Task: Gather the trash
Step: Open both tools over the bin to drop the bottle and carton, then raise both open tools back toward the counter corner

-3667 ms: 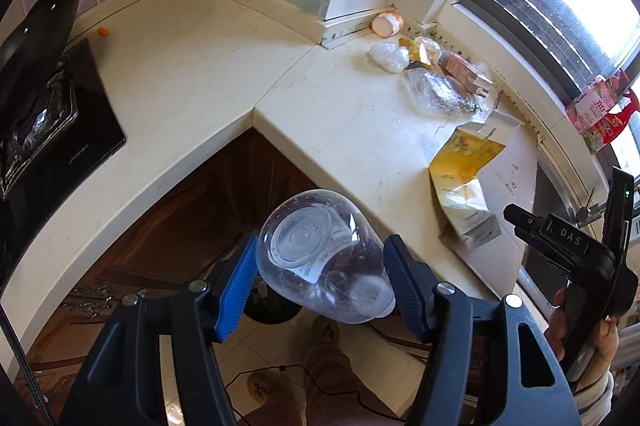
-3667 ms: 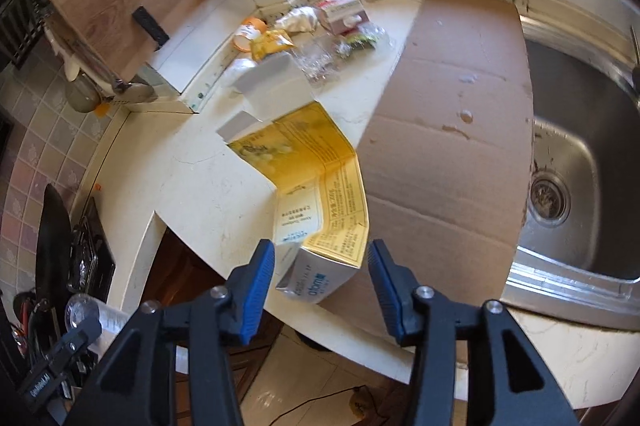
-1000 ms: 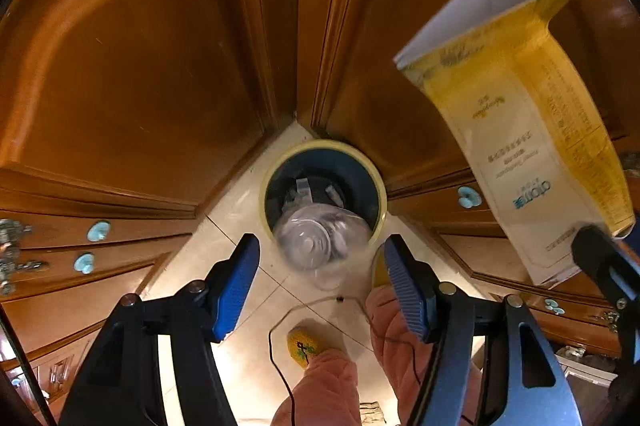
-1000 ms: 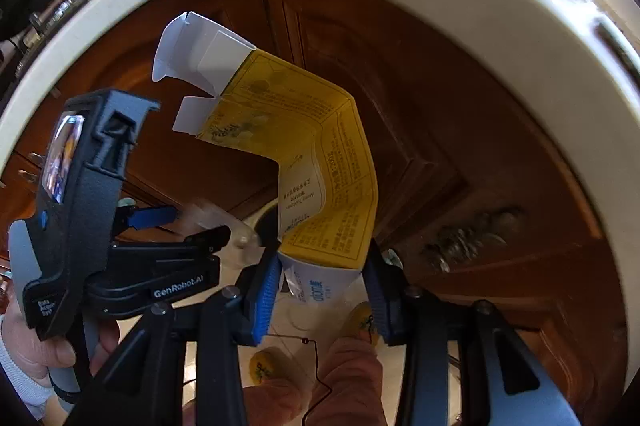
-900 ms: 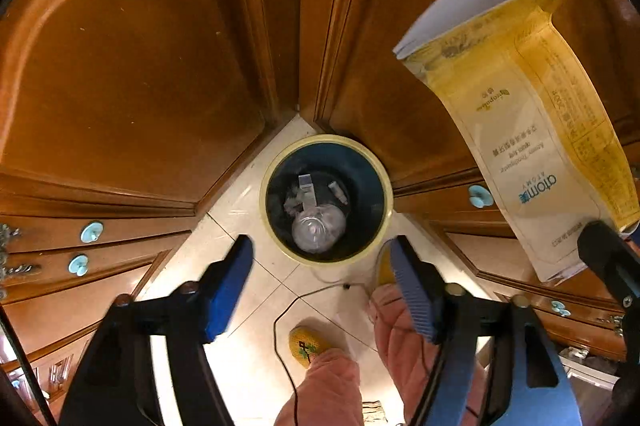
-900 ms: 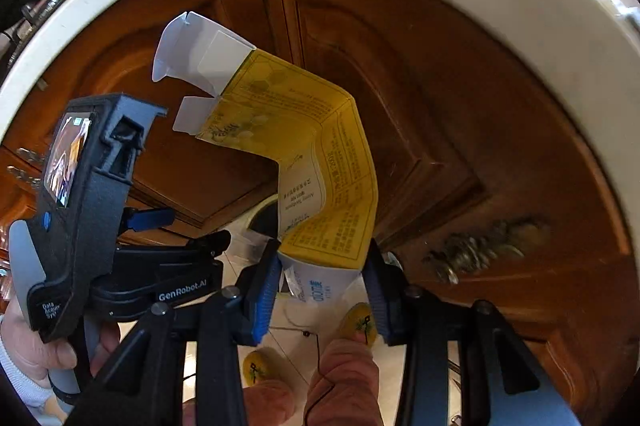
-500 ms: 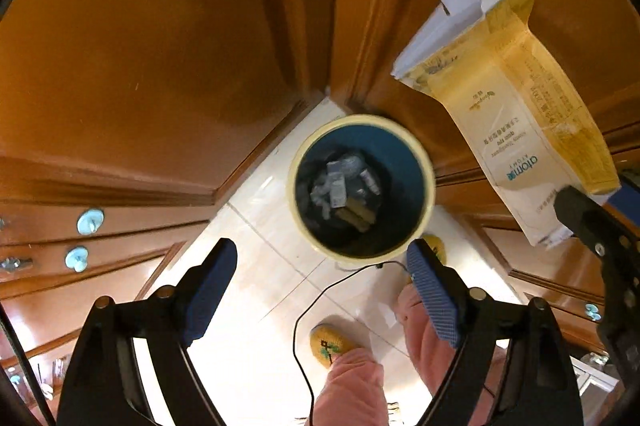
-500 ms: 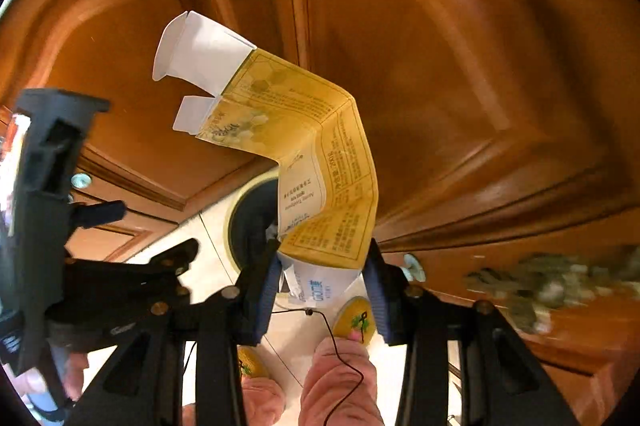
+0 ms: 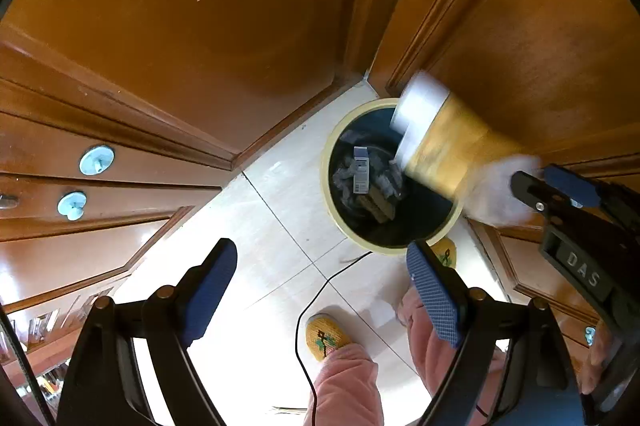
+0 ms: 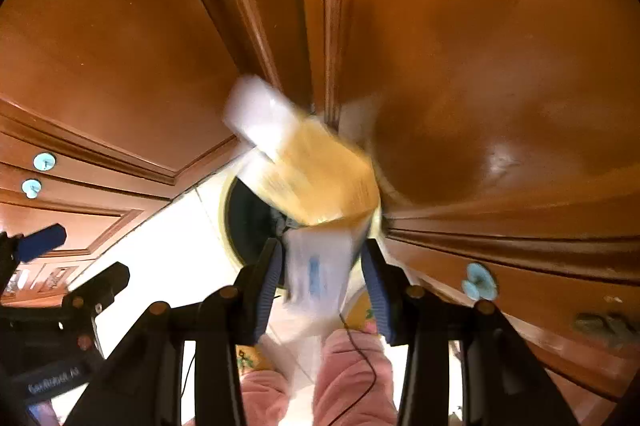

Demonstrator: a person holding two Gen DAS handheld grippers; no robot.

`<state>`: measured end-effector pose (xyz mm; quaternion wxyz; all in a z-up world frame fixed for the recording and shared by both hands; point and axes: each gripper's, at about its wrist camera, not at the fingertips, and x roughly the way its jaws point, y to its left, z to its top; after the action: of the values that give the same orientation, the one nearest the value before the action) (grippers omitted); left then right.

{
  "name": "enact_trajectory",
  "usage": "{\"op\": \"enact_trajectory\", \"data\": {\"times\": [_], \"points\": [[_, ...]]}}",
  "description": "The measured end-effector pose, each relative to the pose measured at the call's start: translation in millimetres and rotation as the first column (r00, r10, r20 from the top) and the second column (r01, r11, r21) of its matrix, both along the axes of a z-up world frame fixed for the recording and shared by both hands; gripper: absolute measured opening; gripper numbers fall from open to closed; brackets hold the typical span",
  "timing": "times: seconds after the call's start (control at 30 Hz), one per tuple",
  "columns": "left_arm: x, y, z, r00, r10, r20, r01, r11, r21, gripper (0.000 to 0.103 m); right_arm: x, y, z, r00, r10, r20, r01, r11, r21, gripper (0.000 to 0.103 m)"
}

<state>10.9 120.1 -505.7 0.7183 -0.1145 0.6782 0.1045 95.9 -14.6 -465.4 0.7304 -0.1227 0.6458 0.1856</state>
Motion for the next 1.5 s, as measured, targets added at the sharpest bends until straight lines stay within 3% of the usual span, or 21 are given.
{"op": "enact_trajectory", "data": {"times": [0.1,0.43,0.6,1.07,1.27,1.5], "points": [[-0.9,-1.3,2.7,1.0,0.0,0.003,0.0,1.0,0.0,0.085,0.0,-3.9,0.8,0.999,-0.032,-0.015,0.033,0.999,0.034,0.053],[2.9,-9.4,20.2,0.999,-0.027,0.027,0.027,1.0,-0.009,0.085,-17.5,-18.3,17.0,0.996,-0.087,0.018,0.086,0.996,0.023,0.054],[3.6,-14.8,49.7,0.997,-0.057,0.051,0.058,0.998,-0.01,0.085,-27.0,-31.8,41.3,0.992,-0.123,0.021,0.123,0.992,0.011,0.054],[-7.9,-39.4,197.0,0.964,-0.191,0.185,0.184,0.981,0.056,0.086,-58.7,-66.8,186.2,0.966,-0.218,0.139,0.202,0.972,0.119,0.054],[-19.2,-55.7,260.1,0.925,-0.277,0.262,0.259,0.961,0.101,0.091,-77.1,-85.8,250.4,0.938,-0.261,0.227,0.228,0.96,0.162,0.054],[-32.4,-73.9,312.6,0.878,-0.346,0.33,0.323,0.938,0.123,0.095,-95.8,-111.1,301.4,0.904,-0.301,0.303,0.25,0.948,0.194,0.054]]}}
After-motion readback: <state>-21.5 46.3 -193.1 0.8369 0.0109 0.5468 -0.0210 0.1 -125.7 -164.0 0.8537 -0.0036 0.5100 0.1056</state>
